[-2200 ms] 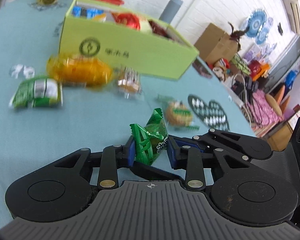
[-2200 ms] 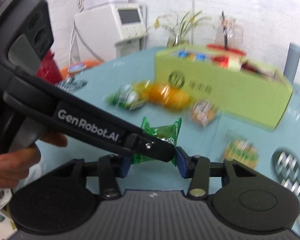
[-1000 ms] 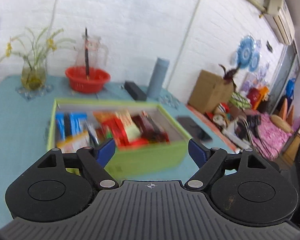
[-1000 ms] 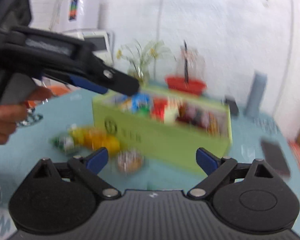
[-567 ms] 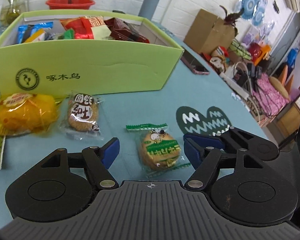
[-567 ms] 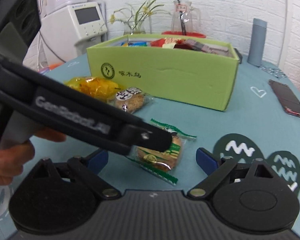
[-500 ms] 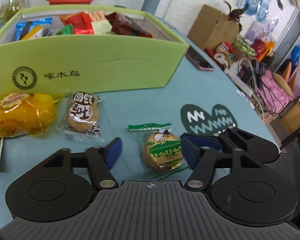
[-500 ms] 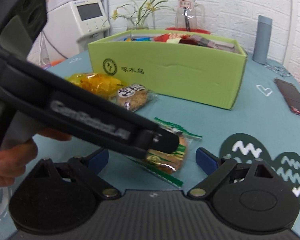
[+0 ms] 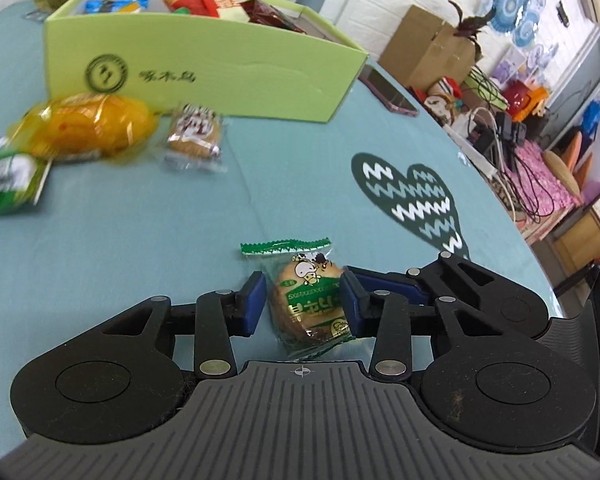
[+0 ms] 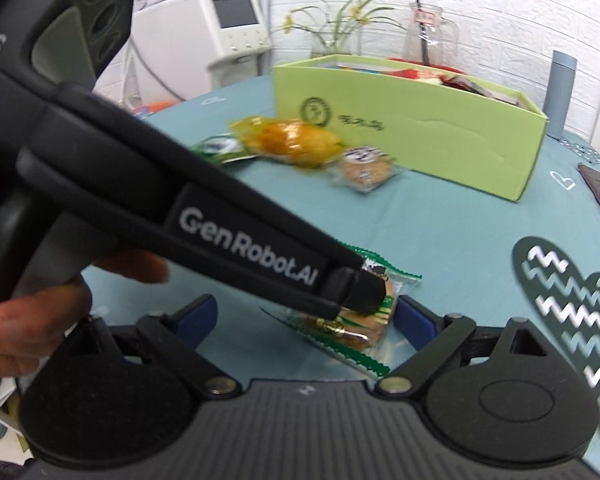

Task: Organize snacks
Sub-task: 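Grasp the round cookie packet with green label using the left gripper, then carry the cookie packet into the lime-green box and open the left gripper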

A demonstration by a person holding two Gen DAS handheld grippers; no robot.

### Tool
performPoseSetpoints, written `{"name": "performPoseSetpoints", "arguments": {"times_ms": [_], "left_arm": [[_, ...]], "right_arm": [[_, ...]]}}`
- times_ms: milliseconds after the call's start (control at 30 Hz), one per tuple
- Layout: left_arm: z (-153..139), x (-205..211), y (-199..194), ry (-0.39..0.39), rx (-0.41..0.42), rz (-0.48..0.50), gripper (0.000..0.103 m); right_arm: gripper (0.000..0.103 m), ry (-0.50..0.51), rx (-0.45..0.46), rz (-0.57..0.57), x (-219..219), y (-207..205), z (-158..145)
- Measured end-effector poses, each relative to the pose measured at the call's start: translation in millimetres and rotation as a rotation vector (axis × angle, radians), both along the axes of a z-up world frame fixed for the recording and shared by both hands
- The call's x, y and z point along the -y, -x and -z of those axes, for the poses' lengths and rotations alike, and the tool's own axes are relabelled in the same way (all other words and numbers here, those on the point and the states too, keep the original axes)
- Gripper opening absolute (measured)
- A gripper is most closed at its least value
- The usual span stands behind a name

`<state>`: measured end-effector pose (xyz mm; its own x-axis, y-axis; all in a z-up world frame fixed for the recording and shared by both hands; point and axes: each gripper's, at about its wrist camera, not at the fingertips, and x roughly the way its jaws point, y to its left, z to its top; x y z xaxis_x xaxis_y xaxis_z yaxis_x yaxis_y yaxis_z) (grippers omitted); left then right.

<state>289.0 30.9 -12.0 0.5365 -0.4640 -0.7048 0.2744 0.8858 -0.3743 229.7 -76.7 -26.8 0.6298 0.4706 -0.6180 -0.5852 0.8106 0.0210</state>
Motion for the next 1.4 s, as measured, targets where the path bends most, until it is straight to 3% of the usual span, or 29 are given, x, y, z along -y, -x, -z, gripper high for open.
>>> {"name": "performPoseSetpoints", "arguments": {"times_ms": [133, 200, 333, 400, 433, 467, 533, 600, 667, 833, 1067, 1167, 1267, 1333, 1367, 1400], "left_arm": [[0.8, -12.4, 19.6, 0.018, 0.017, -0.025, 0.031], [-2.7, -18.3, 26.7, 0.019, 0.029, -0.048, 0.045], [-3.9, -18.9, 26.4, 0.030, 0.046, -0.047, 0.049], [1.6, -14.9, 20.8, 0.030, 0.031, -0.030, 0.042], [2.3, -12.0, 21.6, 0.017, 0.043, -0.023, 0.033], [2.7, -9.5, 21.9, 0.011, 0.049, -0.006, 0.016], [1.3, -9.8, 20.6, 0.012, 0.041, -0.015, 0.014], [-3.2, -11.3, 14.3, 0.011, 0.039, -0.030, 0.006], [-10.2, -14.3, 5.8, 0.035, 0.040, -0.039, 0.006], [-54.9, -12.6, -25.1, 0.036, 0.166, -0.057, 0.006], [-108.4, -10.8, -117.9, -0.010, 0.323, -0.077, 0.007], [-108.5, -10.7, -164.8, -0.036, 0.320, -0.091, 0.008], [-90.3, -12.3, -197.6, -0.063, 0.271, -0.087, 0.009], [-71.0, -11.8, -206.4, -0.082, 0.231, -0.083, 0.019], [-63.8, -11.9, -207.9, -0.078, 0.215, -0.075, 0.032], [-61.2, -13.1, -205.5, -0.065, 0.221, -0.069, 0.031]], "right_arm": [[0.093, -0.002, 0.011, -0.003, -0.7, 13.6, -1.3], [0.093, -0.008, 0.021, 0.028, 7.3, 15.8, -5.2], [0.093, -0.022, 0.007, 0.056, 14.9, 11.1, -5.6], [0.087, -0.007, 0.002, 0.042, 10.3, 8.6, -0.3], [0.068, 0.008, 0.033, 0.043, 8.5, 10.2, -0.5], [0.066, -0.002, 0.030, 0.040, 9.5, 9.1, -2.4], [0.066, 0.007, 0.025, 0.037, 8.5, 6.3, -4.1], [0.065, -0.004, 0.024, 0.037, 7.9, -0.2, -6.8], [0.066, -0.022, 0.039, 0.046, 9.8, -8.6, -15.2], [0.066, -0.029, 0.181, 0.052, 6.3, -47.2, -53.4], [0.066, -0.033, 0.307, 0.050, -3.4, -148.4, -96.7], [0.066, -0.016, 0.296, 0.053, -11.2, -188.4, -97.3], [0.068, -0.014, 0.215, 0.042, -17.0, -224.1, -80.5], [0.075, -0.011, 0.156, 0.031, -18.1, -236.2, -65.0], [0.081, -0.039, 0.158, 0.042, -14.9, -238.0, -61.8], [0.082, -0.043, 0.150, 0.047, -13.2, -237.8, -61.3]]}}
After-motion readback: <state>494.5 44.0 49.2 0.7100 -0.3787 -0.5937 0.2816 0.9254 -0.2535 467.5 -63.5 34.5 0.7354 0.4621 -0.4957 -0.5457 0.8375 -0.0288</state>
